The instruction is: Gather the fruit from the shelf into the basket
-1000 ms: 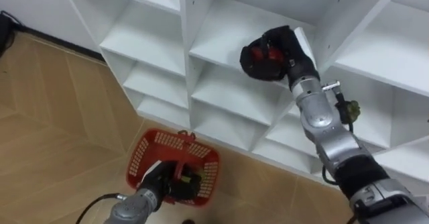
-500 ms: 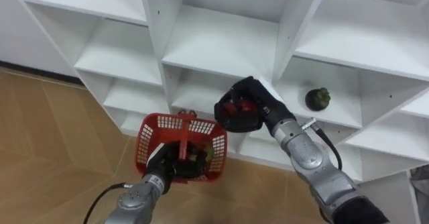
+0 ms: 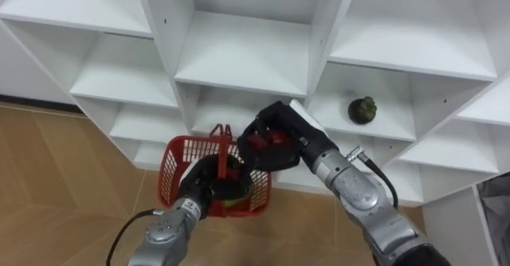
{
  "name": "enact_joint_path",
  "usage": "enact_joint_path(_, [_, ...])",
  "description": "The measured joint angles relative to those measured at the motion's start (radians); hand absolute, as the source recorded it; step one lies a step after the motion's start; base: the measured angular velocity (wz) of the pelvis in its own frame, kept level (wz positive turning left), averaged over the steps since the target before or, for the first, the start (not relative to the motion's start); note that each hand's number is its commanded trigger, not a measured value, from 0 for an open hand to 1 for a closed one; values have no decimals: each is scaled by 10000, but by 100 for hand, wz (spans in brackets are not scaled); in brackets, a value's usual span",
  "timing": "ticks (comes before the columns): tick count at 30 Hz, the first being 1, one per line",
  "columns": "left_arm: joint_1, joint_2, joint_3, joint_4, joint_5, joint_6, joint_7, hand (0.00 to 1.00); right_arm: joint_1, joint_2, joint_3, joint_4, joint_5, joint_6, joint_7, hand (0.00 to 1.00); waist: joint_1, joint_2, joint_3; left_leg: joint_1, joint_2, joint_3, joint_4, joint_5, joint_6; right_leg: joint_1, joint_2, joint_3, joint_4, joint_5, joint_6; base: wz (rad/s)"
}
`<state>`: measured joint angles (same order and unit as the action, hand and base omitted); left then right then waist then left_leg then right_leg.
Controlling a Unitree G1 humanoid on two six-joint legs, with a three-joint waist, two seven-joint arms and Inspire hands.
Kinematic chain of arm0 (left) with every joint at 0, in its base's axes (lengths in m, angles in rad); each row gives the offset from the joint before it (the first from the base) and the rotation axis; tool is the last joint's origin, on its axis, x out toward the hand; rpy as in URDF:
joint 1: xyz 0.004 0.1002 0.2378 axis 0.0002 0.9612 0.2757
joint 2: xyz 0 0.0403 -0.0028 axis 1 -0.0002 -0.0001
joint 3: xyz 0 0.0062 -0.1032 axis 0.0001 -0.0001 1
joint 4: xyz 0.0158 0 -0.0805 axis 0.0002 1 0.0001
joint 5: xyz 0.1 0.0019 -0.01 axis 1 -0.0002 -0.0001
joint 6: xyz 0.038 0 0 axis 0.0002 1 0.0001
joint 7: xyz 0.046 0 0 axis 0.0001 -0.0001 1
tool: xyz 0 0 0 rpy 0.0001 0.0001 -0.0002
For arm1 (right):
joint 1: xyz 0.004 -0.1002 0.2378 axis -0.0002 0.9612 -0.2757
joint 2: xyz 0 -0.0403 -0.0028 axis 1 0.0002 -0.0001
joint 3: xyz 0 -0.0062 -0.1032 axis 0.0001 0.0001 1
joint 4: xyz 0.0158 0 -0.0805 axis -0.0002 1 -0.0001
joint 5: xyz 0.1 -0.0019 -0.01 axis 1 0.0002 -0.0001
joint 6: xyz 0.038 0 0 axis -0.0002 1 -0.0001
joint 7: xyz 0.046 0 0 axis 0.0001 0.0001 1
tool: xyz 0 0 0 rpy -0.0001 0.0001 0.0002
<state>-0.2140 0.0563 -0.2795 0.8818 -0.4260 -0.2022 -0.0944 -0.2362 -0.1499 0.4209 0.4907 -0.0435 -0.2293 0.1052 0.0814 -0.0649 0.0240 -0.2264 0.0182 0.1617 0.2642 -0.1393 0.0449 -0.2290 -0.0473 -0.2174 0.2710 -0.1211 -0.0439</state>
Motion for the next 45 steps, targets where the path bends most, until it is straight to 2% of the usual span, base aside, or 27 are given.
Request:
enact_joint_path(8, [6, -40, -389, -593, -182, -26, -67, 100, 92, 134, 4, -146, -467, 95, 115, 100, 35, 72, 40, -149, 20, -14, -30, -5, -7, -86, 45, -13, -148, 61, 5, 0])
enact_joint_path(13, [134, 55, -600, -580, -741, -20, -258, 100, 95, 34, 181, -145, -477, 109, 180, 100, 38, 154, 83, -139, 23, 2, -91, -5, -8, -111, 50, 4, -131, 60, 4, 0])
enact_joint_path(27, [259, 40, -591, -580, -1157, -17, -619, 100, 100, 15, 167, -168, -528, 111, 246, 100, 29, 193, 61, -151, 17, 45, -67, -5, -7, -155, 51, 81, -121, 58, 6, -1])
enact_joint_path(31, [507, 53, -594, -556, -1162, -17, -800, 100, 279, 7, 195, -240, -899, 111, 287, 100, 36, 392, 23, -70, 17, 101, -128, -5, -7, -118, 55, 126, -105, 59, 7, -4])
enact_joint_path(34, [687, 51, -602, -555, -1162, -7, -969, 100, 415, -3, 206, -241, -928, 113, 289, 100, 33, 466, 28, -54, 26, 157, -145, -5, -8, -144, 61, 167, -79, 59, 6, -3])
enact_joint_path(45, [1093, 205, -609, -447, -857, 10, -1624, 100, 516, 5, 165, -252, -928, 124, 617, 100, 0, 460, 28, -64, 25, 170, -129, -5, -8, -156, 68, 213, -99, 52, 12, 0])
